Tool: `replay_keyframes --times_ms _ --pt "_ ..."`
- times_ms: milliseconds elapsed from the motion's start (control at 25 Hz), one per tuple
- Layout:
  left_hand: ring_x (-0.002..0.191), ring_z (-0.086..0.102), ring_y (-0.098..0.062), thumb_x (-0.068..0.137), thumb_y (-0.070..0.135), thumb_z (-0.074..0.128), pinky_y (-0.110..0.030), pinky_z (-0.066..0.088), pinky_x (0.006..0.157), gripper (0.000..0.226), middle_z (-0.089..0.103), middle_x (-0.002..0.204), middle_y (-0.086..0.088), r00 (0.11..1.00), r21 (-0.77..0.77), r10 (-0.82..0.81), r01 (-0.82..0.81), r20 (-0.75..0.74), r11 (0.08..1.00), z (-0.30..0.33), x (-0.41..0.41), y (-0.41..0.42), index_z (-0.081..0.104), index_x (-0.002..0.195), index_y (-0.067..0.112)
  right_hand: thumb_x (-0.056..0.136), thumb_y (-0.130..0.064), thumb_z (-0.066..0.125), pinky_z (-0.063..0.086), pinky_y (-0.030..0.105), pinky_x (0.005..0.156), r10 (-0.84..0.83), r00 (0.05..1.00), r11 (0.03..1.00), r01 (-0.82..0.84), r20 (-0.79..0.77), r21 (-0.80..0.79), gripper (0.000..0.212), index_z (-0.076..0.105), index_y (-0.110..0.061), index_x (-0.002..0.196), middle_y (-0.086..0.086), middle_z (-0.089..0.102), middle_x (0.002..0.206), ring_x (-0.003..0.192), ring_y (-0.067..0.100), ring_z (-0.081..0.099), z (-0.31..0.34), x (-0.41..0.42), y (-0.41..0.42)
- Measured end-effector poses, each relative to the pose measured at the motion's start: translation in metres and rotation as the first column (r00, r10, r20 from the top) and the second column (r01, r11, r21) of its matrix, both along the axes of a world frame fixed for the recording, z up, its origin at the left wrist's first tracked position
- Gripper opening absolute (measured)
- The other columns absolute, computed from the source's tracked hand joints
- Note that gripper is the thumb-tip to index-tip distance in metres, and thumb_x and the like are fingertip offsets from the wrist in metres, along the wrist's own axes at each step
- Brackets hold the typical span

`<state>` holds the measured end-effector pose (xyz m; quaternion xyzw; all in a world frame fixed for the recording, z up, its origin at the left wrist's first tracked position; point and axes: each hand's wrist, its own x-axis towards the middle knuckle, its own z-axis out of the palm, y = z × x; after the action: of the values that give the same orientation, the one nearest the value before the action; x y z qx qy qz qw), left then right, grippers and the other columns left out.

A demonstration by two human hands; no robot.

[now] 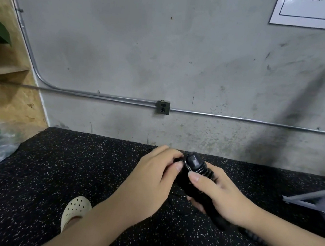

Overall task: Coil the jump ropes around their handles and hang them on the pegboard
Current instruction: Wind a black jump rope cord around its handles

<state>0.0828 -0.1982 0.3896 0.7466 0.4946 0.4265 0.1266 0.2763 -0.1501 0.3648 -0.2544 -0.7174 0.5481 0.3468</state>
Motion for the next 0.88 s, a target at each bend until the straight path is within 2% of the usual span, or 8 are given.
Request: replay_keyframes --times_ms 80,200,320,440,560,640,760,880 --pt "0.085 0.057 -0.001 0.103 0.017 0.057 -0.009 0.039 0.075 0.014 0.055 0.086 0.021 0.998 0.032 0.023 -0.025 0.059 0.999 -0.003 0.002 0.003 0.07 0.107 0.02 0.092 -0.051 0.061 0.041 0.03 0.048 0.017 0.999 0.992 -0.022 -0.037 -0.121 0.034 0.062 -0.016 0.093 0.018 0.06 0.071 0.048 0.021 0.049 -0.003 0.001 0.001" --pt "0.086 0.058 -0.011 0.1 0.018 0.062 -0.018 0.045 0.076 0.009 0.058 0.088 0.015 0.986 0.006 0.043 -0.045 0.164 0.999 -0.008 0.011 0.004 0.069 0.1 0.023 0.092 -0.051 0.06 0.039 0.032 0.051 0.021 0.997 0.983 -0.033 -0.068 -0.179 0.048 0.055 -0.004 0.098 0.024 0.058 0.075 0.05 0.02 0.048 -0.008 0.005 0.002" --pt "0.085 0.06 -0.016 0.1 0.019 0.064 -0.033 0.052 0.08 0.006 0.061 0.088 0.004 0.958 -0.035 0.05 -0.041 0.284 0.999 -0.01 0.021 0.002 0.068 0.099 0.024 0.094 -0.05 0.058 0.039 0.031 0.052 0.05 0.993 0.968 -0.075 -0.108 -0.239 0.047 0.056 -0.003 0.097 0.024 0.057 0.076 0.051 0.02 0.047 -0.007 0.01 0.001" --pt "0.08 0.059 -0.015 0.099 0.019 0.064 -0.03 0.054 0.079 0.006 0.061 0.085 -0.004 0.924 -0.131 0.021 0.032 0.381 0.991 -0.006 0.027 -0.001 0.068 0.099 0.022 0.097 -0.05 0.054 0.037 0.032 0.052 0.077 0.989 0.949 -0.113 -0.129 -0.293 0.047 0.057 -0.003 0.097 0.022 0.056 0.077 0.051 0.019 0.046 -0.007 0.014 0.0" --pt "0.07 0.052 -0.005 0.1 0.016 0.06 -0.021 0.046 0.066 0.011 0.056 0.078 0.003 0.852 -0.302 0.018 0.165 0.523 0.939 0.001 0.034 -0.002 0.066 0.09 0.017 0.099 -0.047 0.052 0.036 0.033 0.052 0.092 0.989 0.947 -0.124 -0.119 -0.297 0.046 0.055 -0.002 0.097 0.022 0.056 0.077 0.051 0.019 0.045 -0.009 0.021 -0.001" --pt "0.061 0.048 -0.004 0.097 0.014 0.059 -0.024 0.039 0.06 0.019 0.056 0.071 0.007 0.782 -0.4 0.072 0.235 0.619 0.886 0.004 0.04 0.0 0.063 0.08 0.019 0.098 -0.048 0.053 0.037 0.033 0.052 0.097 0.99 0.951 -0.122 -0.102 -0.284 0.046 0.055 -0.002 0.099 0.022 0.056 0.078 0.052 0.019 0.046 -0.011 0.027 -0.001" --pt "0.045 0.044 -0.002 0.092 0.005 0.054 -0.029 0.032 0.056 0.022 0.05 0.05 0.012 0.731 -0.476 0.149 0.263 0.666 0.839 0.006 0.05 0.004 0.059 0.073 0.014 0.097 -0.049 0.055 0.038 0.033 0.053 0.105 0.991 0.951 -0.125 -0.085 -0.282 0.047 0.056 -0.003 0.101 0.021 0.057 0.078 0.052 0.02 0.047 -0.016 0.036 -0.001" --pt "0.044 0.04 -0.005 0.09 0.006 0.053 -0.029 0.029 0.052 0.023 0.047 0.048 0.011 0.722 -0.522 0.201 0.252 0.662 0.815 0.007 0.056 0.01 0.061 0.069 0.013 0.096 -0.052 0.058 0.039 0.032 0.053 0.115 0.99 0.942 -0.136 -0.084 -0.307 0.051 0.057 -0.001 0.1 0.022 0.057 0.078 0.052 0.02 0.047 -0.018 0.042 0.001"
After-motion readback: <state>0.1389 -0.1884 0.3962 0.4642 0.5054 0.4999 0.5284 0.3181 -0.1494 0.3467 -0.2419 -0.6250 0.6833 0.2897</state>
